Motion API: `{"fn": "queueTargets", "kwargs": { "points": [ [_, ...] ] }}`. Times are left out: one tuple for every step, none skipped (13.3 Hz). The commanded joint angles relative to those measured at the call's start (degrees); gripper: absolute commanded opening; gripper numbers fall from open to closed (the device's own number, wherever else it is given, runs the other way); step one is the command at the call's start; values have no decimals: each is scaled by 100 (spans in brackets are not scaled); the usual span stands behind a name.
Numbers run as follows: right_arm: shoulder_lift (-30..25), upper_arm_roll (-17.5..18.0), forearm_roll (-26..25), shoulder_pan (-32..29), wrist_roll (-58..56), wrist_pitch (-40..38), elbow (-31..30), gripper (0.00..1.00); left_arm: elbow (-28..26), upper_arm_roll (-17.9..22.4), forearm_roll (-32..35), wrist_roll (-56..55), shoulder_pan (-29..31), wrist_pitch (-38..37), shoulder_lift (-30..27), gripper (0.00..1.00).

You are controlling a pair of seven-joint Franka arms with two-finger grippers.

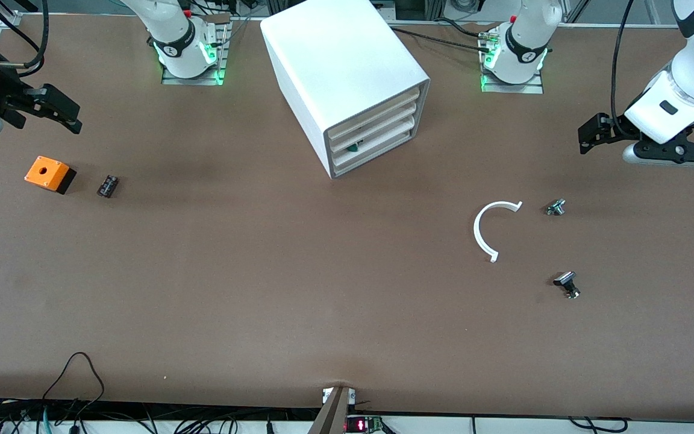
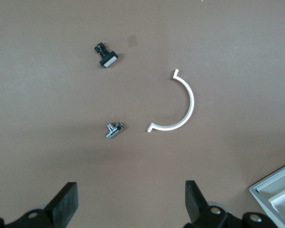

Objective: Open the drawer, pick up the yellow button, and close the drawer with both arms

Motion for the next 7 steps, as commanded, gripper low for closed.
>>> {"fn": "queueTargets", "kwargs": {
  "points": [
    [27, -21, -30, 0, -128, -20, 101, 100, 169, 0, 6, 19, 15, -152, 67, 99],
    [36, -30, -21, -9, -120, -28, 101, 100, 169, 0, 6, 19, 15, -152, 67, 99],
    [36, -30, -21, 0, -103, -54, 92, 100, 169, 0, 6, 19, 15, -143, 67, 99],
    [36, -21, -12, 0, -85, -63, 92, 100, 169, 0, 6, 19, 15, -143, 67, 99],
    [36, -21, -12, 0, -59, -46, 83, 100, 169, 0, -3, 10, 15, -143, 67, 99],
    [36, -30, -12, 0, -93, -37, 83, 100, 169, 0, -12, 10, 15, -143, 67, 99],
    [44, -30, -21, 0, -94, -45, 75, 100, 169, 0, -47, -7, 32, -152, 67, 99]
  ]
}}
